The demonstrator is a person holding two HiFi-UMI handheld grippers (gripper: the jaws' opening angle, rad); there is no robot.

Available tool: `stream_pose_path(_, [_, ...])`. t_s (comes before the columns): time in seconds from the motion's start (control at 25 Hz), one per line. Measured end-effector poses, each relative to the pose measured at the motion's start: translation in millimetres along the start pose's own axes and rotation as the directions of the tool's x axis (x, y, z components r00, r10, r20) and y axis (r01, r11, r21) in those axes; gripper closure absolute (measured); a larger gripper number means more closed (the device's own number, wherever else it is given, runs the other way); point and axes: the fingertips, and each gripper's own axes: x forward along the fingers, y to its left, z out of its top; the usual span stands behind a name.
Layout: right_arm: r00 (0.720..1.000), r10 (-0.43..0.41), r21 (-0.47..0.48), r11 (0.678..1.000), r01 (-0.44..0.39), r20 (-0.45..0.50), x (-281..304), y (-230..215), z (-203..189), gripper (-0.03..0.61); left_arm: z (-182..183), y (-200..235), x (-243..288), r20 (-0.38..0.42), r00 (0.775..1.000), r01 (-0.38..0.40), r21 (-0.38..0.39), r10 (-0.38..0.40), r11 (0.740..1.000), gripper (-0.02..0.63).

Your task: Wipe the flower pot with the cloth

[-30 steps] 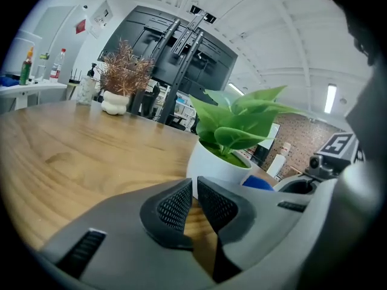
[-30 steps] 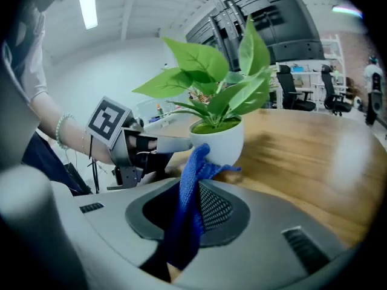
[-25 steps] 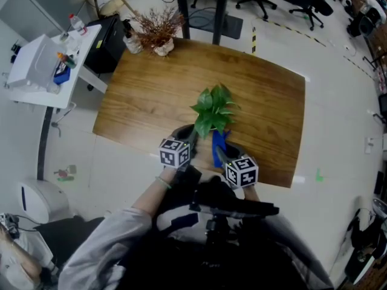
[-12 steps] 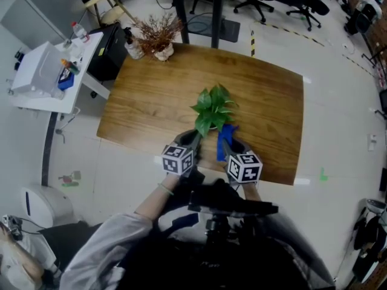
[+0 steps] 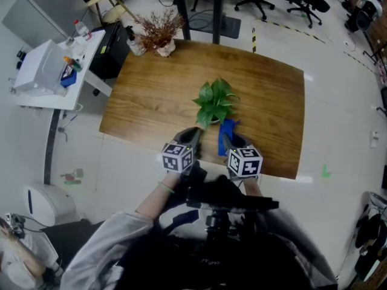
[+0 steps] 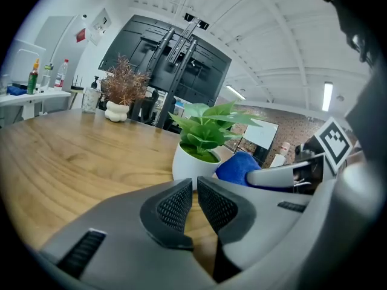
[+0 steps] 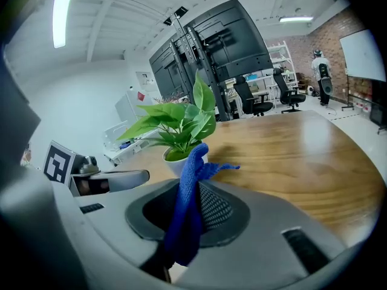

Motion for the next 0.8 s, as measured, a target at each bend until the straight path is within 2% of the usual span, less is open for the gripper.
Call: stream_pose_path(0.8, [1.0,-0.015,-0.017,1.0,0.015,-0.026,-2.3,0.9,-9.5,0.492,-3.1,0.6,-2.8,-0.018,1.0,0.004,0.011,-0.004,1.0,0.591])
